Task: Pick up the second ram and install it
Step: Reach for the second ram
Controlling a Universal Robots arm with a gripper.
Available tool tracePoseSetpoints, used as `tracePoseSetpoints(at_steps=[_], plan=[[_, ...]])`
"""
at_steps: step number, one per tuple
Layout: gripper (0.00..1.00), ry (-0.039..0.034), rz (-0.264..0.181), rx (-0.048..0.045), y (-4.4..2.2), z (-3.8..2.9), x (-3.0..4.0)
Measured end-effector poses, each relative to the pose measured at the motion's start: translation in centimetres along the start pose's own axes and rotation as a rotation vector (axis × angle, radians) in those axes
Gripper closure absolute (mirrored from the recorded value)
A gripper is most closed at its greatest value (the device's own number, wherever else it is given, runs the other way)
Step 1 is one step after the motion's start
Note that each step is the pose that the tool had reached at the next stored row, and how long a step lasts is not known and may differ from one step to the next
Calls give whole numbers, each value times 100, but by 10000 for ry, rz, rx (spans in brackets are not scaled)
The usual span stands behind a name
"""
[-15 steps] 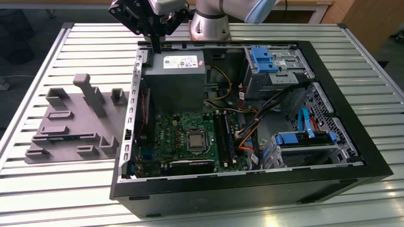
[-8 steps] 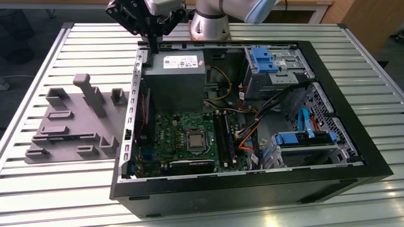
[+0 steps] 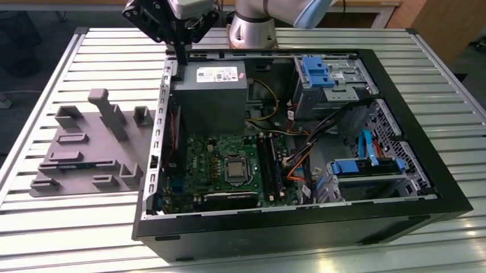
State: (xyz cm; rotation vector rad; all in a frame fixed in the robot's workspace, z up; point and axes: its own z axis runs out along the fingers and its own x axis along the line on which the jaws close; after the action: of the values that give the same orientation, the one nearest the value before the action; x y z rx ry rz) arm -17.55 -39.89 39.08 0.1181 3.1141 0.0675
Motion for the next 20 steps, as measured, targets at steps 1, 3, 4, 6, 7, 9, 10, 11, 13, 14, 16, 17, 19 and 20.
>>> tracePoseSetpoints(at_steps=[1,3,4,6,7,9,10,11,13,14,16,17,19,20], plan=[[89,1,-1,1,0,0,0],[89,0,0,0,0,0,1],[89,0,1,0,-1,0,1],[89,0,0,0,-1,0,2],[89,0,0,0,-1,0,2],[89,0,1,0,-1,0,6],[89,0,2,0,-1,0,11],[89,0,1,-1,-2,0,17],[89,-1,0,-1,-3,0,29],[89,-1,0,0,-3,0,37],[89,0,0,-1,-4,-1,49],[89,-1,0,-1,-5,0,56],[89,0,0,0,-6,-1,69],[89,-1,0,-1,-6,0,75]])
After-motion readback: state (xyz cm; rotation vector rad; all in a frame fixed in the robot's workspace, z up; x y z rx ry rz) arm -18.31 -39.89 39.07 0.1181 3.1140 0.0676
